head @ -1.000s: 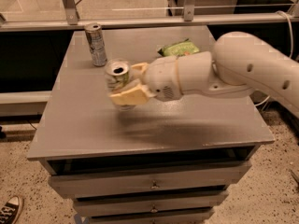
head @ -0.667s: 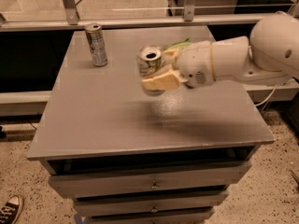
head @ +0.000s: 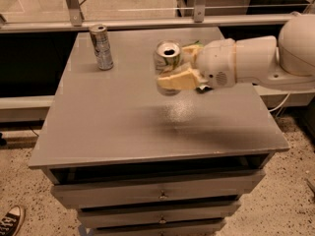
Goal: Move 7up can near green jalapeno chip bag
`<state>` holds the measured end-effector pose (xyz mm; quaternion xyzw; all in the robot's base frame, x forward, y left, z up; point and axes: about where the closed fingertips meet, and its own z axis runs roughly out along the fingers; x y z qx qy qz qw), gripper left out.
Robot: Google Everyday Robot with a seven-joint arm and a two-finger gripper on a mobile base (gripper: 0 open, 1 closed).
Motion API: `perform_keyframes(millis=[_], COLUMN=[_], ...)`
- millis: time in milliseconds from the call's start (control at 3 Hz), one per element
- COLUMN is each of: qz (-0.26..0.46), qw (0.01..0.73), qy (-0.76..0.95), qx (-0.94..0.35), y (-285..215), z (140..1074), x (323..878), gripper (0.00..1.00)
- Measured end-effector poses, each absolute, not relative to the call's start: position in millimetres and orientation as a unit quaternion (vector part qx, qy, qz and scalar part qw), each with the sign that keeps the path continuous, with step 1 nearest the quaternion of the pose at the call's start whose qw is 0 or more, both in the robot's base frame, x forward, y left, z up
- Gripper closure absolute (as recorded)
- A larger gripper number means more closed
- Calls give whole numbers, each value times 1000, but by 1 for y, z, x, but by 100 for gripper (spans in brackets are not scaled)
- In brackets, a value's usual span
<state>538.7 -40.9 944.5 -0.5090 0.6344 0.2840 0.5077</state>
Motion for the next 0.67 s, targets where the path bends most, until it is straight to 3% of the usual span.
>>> perform_keyframes(millis=[667], qz=[237], qw=[565], qy=[648], qx=[-453], y=[-151], z=[952], x=[546], gripper=[100])
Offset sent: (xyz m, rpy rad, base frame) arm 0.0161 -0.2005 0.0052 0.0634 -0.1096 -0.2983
